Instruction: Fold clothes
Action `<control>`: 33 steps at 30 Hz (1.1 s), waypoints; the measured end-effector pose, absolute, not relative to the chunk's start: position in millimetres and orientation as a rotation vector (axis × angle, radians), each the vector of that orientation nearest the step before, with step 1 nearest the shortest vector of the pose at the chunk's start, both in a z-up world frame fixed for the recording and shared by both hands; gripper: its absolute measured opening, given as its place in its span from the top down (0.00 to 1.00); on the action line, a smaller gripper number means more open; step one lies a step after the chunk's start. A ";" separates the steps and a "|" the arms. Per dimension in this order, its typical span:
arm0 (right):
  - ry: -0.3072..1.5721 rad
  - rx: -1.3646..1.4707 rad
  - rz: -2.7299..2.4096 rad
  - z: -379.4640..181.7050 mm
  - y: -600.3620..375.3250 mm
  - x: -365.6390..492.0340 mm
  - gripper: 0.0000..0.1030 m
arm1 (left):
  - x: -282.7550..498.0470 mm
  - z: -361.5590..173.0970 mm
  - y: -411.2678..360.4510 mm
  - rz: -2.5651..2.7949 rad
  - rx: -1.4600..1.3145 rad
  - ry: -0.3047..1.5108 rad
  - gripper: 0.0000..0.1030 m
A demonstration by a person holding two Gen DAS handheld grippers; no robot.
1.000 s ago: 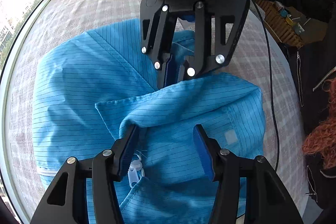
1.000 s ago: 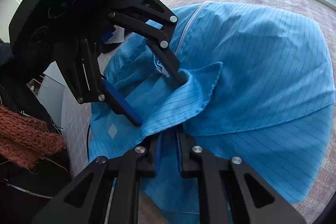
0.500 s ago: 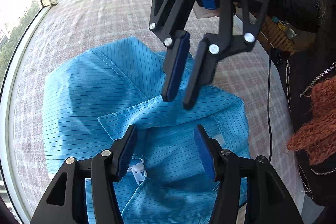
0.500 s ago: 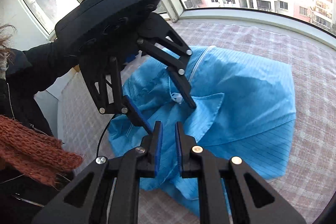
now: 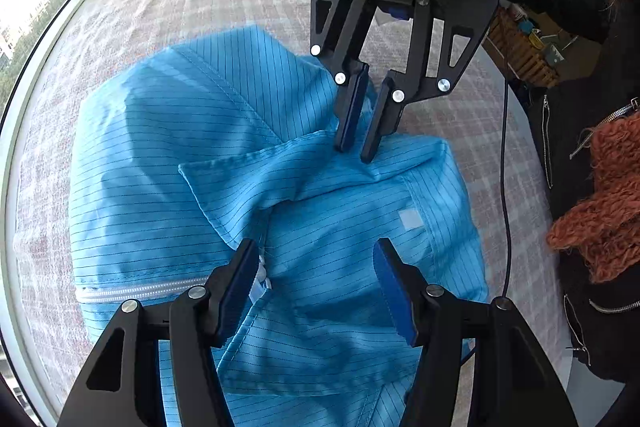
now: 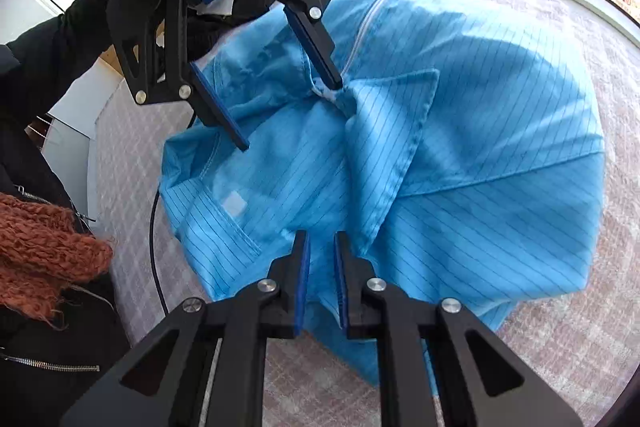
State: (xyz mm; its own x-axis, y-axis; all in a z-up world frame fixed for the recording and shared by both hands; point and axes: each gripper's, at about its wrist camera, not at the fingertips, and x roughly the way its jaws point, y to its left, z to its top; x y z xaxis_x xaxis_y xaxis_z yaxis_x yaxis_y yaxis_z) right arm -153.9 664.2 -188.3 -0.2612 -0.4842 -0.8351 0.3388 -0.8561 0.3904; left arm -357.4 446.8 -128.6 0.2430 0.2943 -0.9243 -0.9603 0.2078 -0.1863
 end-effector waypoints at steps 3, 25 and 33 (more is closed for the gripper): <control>-0.170 1.428 -2.158 -177.7 654.4 -160.2 0.88 | -362.1 -125.7 459.8 1.055 -0.935 0.934 0.44; 0.257 1.519 -2.055 -210.3 635.9 -229.6 0.88 | -188.8 -142.5 492.3 1.677 -0.956 1.027 0.47; 0.360 1.574 -2.164 -208.2 656.9 -225.3 0.88 | -170.3 -162.4 474.4 1.659 -0.974 1.011 0.45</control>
State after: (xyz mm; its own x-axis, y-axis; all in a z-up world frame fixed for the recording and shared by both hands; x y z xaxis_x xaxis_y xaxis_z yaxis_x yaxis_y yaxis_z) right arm -225.3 656.9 -208.2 -0.2569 -0.1946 -0.9466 0.4907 -0.8701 0.0457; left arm -170.3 474.4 -162.4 -0.2521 0.3023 -0.9193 -0.9556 -0.2274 0.1872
